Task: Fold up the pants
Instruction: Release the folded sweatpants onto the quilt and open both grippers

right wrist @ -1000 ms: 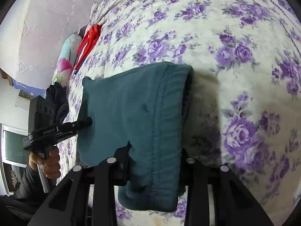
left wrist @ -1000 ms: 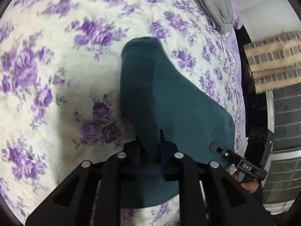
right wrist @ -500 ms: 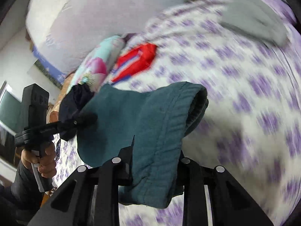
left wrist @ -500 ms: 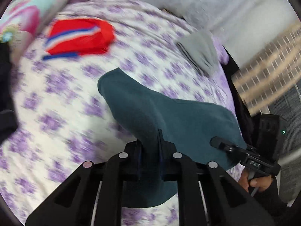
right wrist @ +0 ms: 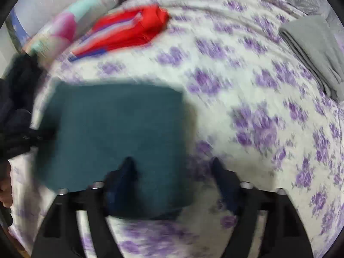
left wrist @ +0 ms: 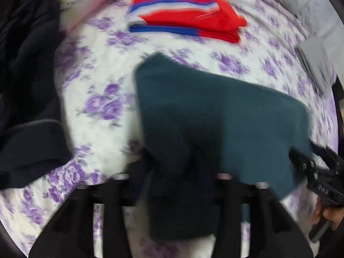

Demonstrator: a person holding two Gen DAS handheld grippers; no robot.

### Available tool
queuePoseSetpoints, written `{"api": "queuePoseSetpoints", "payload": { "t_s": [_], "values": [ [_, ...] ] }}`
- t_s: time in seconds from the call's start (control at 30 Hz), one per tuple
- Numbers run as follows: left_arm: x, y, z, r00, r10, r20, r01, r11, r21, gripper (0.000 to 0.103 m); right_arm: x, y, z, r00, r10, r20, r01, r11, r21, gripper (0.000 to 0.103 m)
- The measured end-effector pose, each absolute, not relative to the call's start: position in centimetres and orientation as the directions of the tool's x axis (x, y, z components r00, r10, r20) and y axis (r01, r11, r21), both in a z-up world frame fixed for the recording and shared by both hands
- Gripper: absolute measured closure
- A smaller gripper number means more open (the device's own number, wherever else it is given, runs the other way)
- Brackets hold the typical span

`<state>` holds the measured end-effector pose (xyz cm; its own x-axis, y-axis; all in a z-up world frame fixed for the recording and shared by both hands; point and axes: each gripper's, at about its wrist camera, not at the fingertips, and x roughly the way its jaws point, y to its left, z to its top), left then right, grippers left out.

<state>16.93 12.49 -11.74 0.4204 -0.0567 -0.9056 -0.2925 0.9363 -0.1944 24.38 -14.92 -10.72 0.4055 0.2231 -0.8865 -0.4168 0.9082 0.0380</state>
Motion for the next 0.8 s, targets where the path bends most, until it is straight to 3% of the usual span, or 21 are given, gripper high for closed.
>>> {"api": "queuePoseSetpoints", "payload": {
  "t_s": [0.17, 0.27, 0.3, 0.37, 0.4, 0.53, 0.8],
  "values": [
    [16.1, 13.0, -11.6, 0.419, -0.049, -0.907, -0.339, 0.918, -0.206, 0.033, 24.2, -15.9, -9.8, 0.388, 0.256, -0.885, -0.391, 0.916, 0.093, 0.014],
    [15.4, 12.6, -10.2, 0.423, 0.013, -0.906, -0.375, 0.913, -0.162, 0.027, 22.7, -15.7, -6.5, 0.506, 0.323, -0.8, -0.401, 0.909, 0.114, 0.014],
    [15.2, 12.5, -10.2, 0.422, 0.045, -0.905, -0.385, 0.913, -0.134, 0.021, 22.5, -15.4, -6.2, 0.52, 0.32, -0.792, -0.409, 0.907, 0.098, 0.014],
    [15.1, 12.5, -11.9, 0.356, 0.099, -0.929, -0.408, 0.911, -0.06, 0.017, 22.3, -13.2, -8.1, 0.47, 0.267, -0.842, -0.479, 0.878, 0.011, 0.026],
    [15.0, 12.9, -12.7, 0.356, 0.078, -0.931, -0.417, 0.905, -0.084, 0.013, 22.3, -12.5, -9.5, 0.44, 0.216, -0.872, -0.495, 0.868, -0.035, 0.027],
    [14.6, 13.5, -11.9, 0.349, 0.065, -0.935, -0.447, 0.888, -0.106, 0.013, 22.4, -12.8, -10.1, 0.388, 0.198, -0.9, -0.467, 0.884, -0.006, 0.022],
    [10.6, 11.3, -5.5, 0.431, 0.102, -0.896, -0.433, 0.895, -0.107, 0.013, 16.7, -14.3, -3.6, 0.511, 0.28, -0.813, -0.443, 0.896, 0.03, 0.016]
  ]
}}
